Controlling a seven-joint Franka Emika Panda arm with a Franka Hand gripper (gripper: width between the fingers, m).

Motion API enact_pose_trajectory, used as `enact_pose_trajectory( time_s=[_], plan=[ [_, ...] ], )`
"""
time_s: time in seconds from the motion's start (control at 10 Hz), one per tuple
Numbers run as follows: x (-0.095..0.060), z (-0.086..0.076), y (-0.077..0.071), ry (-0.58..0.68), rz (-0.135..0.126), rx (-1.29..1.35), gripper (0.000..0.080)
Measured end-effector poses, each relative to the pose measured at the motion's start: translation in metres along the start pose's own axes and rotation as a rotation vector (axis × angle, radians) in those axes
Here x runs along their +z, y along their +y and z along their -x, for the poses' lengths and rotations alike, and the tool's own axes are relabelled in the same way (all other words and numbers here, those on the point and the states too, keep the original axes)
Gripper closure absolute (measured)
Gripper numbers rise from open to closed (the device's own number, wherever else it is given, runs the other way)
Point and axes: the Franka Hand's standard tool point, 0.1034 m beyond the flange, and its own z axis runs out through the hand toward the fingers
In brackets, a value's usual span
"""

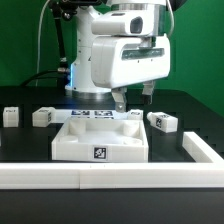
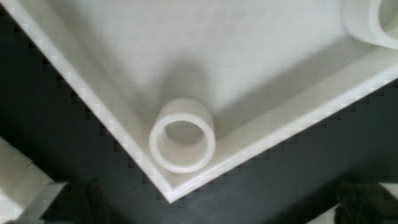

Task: Assemble one leg

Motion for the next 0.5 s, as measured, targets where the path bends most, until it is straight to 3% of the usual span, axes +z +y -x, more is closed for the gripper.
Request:
enact_pose_trajectory(
  time_s=[0.3, 0.5],
  plan=[
    [0.006, 0.006, -0.006, -0.011, 0.002, -0.128, 0.0150],
    [0.019, 0.020, -0.020, -0.052, -0.029, -0.294, 0.0150]
  ],
)
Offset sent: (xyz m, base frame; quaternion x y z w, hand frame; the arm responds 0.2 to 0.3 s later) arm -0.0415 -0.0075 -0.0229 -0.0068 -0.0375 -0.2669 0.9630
